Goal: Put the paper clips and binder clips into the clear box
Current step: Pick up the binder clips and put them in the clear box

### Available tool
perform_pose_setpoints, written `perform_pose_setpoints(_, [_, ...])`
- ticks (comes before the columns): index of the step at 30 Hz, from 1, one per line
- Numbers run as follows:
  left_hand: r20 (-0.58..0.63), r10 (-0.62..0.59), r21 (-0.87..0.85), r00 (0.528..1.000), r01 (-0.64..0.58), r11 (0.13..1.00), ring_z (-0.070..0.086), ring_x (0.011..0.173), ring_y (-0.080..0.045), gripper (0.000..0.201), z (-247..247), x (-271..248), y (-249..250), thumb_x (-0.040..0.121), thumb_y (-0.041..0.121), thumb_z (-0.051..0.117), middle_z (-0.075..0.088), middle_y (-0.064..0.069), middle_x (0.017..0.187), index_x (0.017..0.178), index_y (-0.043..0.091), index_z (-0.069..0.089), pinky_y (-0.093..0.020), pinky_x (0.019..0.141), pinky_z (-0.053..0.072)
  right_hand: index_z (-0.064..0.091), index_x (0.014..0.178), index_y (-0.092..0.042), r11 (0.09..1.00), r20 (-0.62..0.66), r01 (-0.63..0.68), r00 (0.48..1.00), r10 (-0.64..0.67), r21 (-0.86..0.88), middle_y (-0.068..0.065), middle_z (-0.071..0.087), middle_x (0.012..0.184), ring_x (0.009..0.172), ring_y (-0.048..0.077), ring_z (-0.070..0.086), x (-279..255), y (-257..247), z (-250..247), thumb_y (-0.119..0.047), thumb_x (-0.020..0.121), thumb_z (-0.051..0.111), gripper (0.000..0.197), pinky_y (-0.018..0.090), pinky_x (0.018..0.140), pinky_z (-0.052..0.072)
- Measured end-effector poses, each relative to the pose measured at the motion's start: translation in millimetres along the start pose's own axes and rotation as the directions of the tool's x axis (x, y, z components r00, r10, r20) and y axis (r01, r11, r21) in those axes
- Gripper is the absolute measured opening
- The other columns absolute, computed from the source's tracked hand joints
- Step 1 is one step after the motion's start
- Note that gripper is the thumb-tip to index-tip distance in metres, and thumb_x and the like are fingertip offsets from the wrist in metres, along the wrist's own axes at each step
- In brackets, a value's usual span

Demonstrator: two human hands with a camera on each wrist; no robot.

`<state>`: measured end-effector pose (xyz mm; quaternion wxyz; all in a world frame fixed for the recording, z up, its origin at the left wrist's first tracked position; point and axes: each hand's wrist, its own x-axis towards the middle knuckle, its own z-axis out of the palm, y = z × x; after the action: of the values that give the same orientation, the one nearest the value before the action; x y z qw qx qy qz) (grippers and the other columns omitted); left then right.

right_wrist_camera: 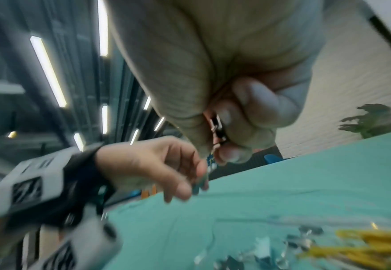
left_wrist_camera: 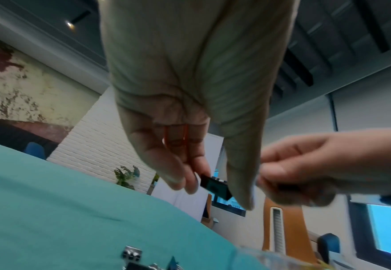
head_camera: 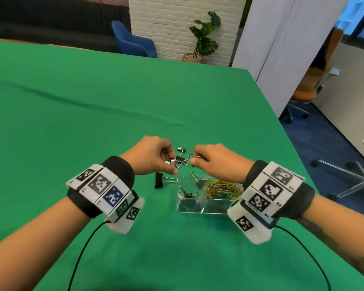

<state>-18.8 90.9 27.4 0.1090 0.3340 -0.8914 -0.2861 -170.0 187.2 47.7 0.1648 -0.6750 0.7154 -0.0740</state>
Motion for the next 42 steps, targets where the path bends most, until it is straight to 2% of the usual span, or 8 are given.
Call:
perform_pose_setpoints(11, [0.123,0.101,0.101,0.987,-0.114,0.988,0.049,0.067,-0.012,0.028,48.2,-2.7,24.8,0.070,0.030,0.077,0.054,0.002,0.078,0.090,0.014,0.067,-0.025,0.063,0.040,0.038,0.089,-0.011,0.981,-0.055,-0.104,0.992,0.115,0.163,0.002,0.046,0.073,0.075,0.022,0.043,-46.3,26.5,-21.1,-0.021,0.097,0.030,0.016,0.035,0.073,0.038])
perform_pose_setpoints(20, [-0.038,0.182,0.007,0.983,-0.182,0.983,0.043,0.067,0.005,0.065,51.6,-24.5,8.6,0.055,0.057,0.075,0.049,0.013,0.091,0.109,0.026,0.059,-0.008,0.059,0.034,0.047,0.100,-0.009,0.989,0.002,-0.067,0.998,0.068,0.135,0.007,0.053,0.087,0.081,0.023,0.047,-46.5,18.1,-14.7,-0.018,0.097,0.030,0.020,0.033,0.075,0.039])
perform_pose_setpoints(23, [0.029,0.160,-0.020,0.987,-0.159,0.987,0.044,0.089,0.009,0.081,45.2,-28.9,-0.5,0.051,0.053,0.078,0.045,0.013,0.108,0.120,0.026,0.047,-0.006,0.078,0.038,0.060,0.107,-0.009,0.999,0.032,-0.005,0.999,0.006,-0.044,0.013,0.064,0.103,0.093,0.027,0.057,-35.4,8.9,-5.6,-0.011,0.093,0.035,0.029,0.034,0.083,0.048])
perform_pose_setpoints(26, [0.132,0.128,0.097,0.983,-0.142,0.985,0.041,0.115,-0.009,0.086,49.1,-29.6,-7.5,0.057,0.045,0.081,0.044,0.007,0.125,0.129,0.024,0.040,-0.026,0.099,0.037,0.066,0.103,-0.010,0.981,0.020,0.047,0.999,-0.044,-0.188,0.015,0.067,0.099,0.088,0.030,0.062,-24.0,-2.0,7.9,-0.009,0.089,0.042,0.027,0.033,0.075,0.050])
perform_pose_setpoints(31, [0.085,0.127,-0.004,0.988,-0.127,0.992,0.052,0.098,-0.012,0.060,56.1,-28.2,-10.4,0.063,0.032,0.082,0.055,0.004,0.112,0.109,0.023,0.045,-0.017,0.077,0.038,0.053,0.124,-0.020,0.918,0.036,0.089,0.996,-0.081,-0.387,0.009,0.054,0.118,0.105,0.030,0.058,-20.9,-17.3,27.0,-0.026,0.092,0.049,0.033,0.036,0.080,0.046])
perform_pose_setpoints(35, [0.101,0.097,-0.054,0.990,-0.092,0.994,0.053,0.101,-0.011,0.076,54.9,-28.9,-11.8,0.065,0.034,0.080,0.055,0.005,0.115,0.128,0.023,0.039,-0.023,0.088,0.042,0.051,0.125,-0.025,0.960,-0.064,0.010,0.998,-0.029,-0.279,0.003,0.051,0.124,0.109,0.027,0.056,-29.1,-7.5,2.6,-0.033,0.089,0.055,0.037,0.035,0.086,0.045])
perform_pose_setpoints(39, [0.097,0.118,-0.074,0.988,-0.111,0.991,0.053,0.101,-0.010,0.067,58.4,-28.8,-13.0,0.068,0.039,0.076,0.055,0.007,0.113,0.124,0.025,0.043,-0.023,0.088,0.043,0.058,0.114,-0.023,0.971,-0.124,-0.103,0.989,0.078,-0.214,-0.001,0.063,0.111,0.100,0.020,0.057,-28.9,22.7,-29.1,-0.038,0.088,0.055,0.030,0.033,0.087,0.045])
perform_pose_setpoints(42, [0.065,0.122,-0.103,0.990,-0.115,0.988,0.053,0.096,-0.007,0.056,62.6,-29.1,-14.3,0.072,0.036,0.074,0.056,0.009,0.109,0.120,0.025,0.047,-0.005,0.072,0.037,0.061,0.112,-0.018,0.970,-0.046,-0.192,0.981,0.187,-0.149,0.005,0.066,0.110,0.086,0.018,0.055,-14.2,59.9,-45.8,-0.035,0.088,0.058,0.030,0.030,0.082,0.044])
